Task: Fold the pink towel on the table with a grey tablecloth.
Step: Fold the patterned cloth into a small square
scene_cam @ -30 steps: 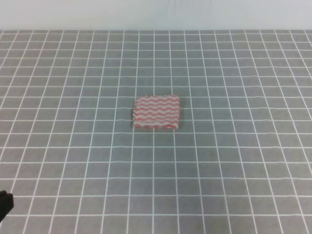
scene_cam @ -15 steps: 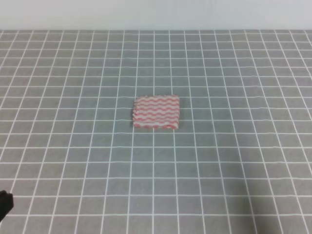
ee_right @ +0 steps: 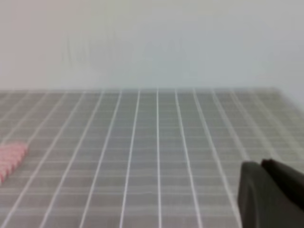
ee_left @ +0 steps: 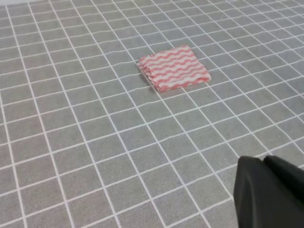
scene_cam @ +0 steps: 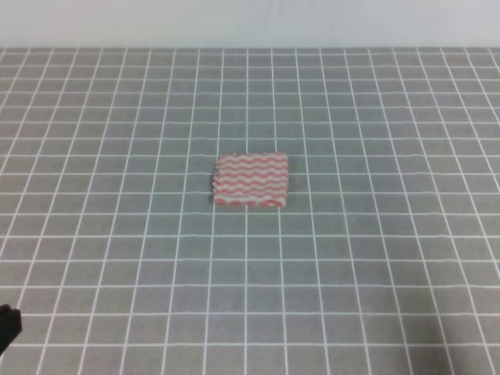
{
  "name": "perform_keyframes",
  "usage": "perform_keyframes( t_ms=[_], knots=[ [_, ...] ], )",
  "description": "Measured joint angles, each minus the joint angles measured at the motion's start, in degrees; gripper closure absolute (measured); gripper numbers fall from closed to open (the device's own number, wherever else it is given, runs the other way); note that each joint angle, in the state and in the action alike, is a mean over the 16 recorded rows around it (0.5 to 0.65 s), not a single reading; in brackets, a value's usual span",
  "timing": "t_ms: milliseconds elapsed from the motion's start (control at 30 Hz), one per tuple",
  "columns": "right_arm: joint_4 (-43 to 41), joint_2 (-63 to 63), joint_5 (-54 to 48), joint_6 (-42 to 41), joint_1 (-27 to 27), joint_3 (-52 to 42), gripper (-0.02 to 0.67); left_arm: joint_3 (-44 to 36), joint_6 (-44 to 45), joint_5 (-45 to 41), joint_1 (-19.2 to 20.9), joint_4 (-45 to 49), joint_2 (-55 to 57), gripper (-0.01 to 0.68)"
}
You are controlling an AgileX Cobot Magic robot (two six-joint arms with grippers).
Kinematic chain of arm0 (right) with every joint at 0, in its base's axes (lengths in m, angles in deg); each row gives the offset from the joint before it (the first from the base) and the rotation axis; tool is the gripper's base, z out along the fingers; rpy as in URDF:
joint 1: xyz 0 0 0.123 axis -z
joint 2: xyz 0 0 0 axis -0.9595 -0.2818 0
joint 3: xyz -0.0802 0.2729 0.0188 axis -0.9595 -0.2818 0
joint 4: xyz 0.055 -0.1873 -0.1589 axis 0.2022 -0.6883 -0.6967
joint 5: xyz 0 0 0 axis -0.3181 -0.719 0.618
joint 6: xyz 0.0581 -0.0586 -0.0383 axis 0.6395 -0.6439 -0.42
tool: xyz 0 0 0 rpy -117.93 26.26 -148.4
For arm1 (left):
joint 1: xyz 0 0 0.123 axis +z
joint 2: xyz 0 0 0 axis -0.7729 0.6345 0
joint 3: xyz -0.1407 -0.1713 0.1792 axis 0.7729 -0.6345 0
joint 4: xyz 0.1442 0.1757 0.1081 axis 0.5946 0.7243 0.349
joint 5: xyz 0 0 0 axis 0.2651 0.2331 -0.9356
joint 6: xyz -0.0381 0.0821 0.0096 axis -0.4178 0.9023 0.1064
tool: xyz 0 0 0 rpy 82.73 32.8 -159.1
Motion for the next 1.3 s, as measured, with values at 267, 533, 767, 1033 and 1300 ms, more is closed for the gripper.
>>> perform_keyframes(
  t_ms=[267, 533, 767, 1033, 1300],
  knots=[
    [-25.2, 5.3, -8.7, 28.3, 0.5, -2.1, 0.665, 0.0, 0.0, -0.1, 0.0, 0.0, 0.0, 0.673],
    [-27.2, 7.7, -10.8, 27.6, 0.5, -3.7, 0.665, 0.0, 0.0, -0.3, 0.0, -0.1, 0.1, 0.673],
    [-27.2, 7.8, -10.4, 25.0, 0.5, -3.9, 0.666, 0.0, 0.0, -0.4, 0.0, -0.1, 0.1, 0.673],
    [-27.3, 7.8, -10.5, 24.3, 0.5, -4.0, 0.666, 0.0, 0.0, -0.3, 0.0, -0.1, 0.1, 0.673],
    [-27.3, 7.8, -10.5, 24.3, 0.5, -4.0, 0.666, 0.0, 0.0, -0.3, 0.0, -0.1, 0.1, 0.673]
  ],
)
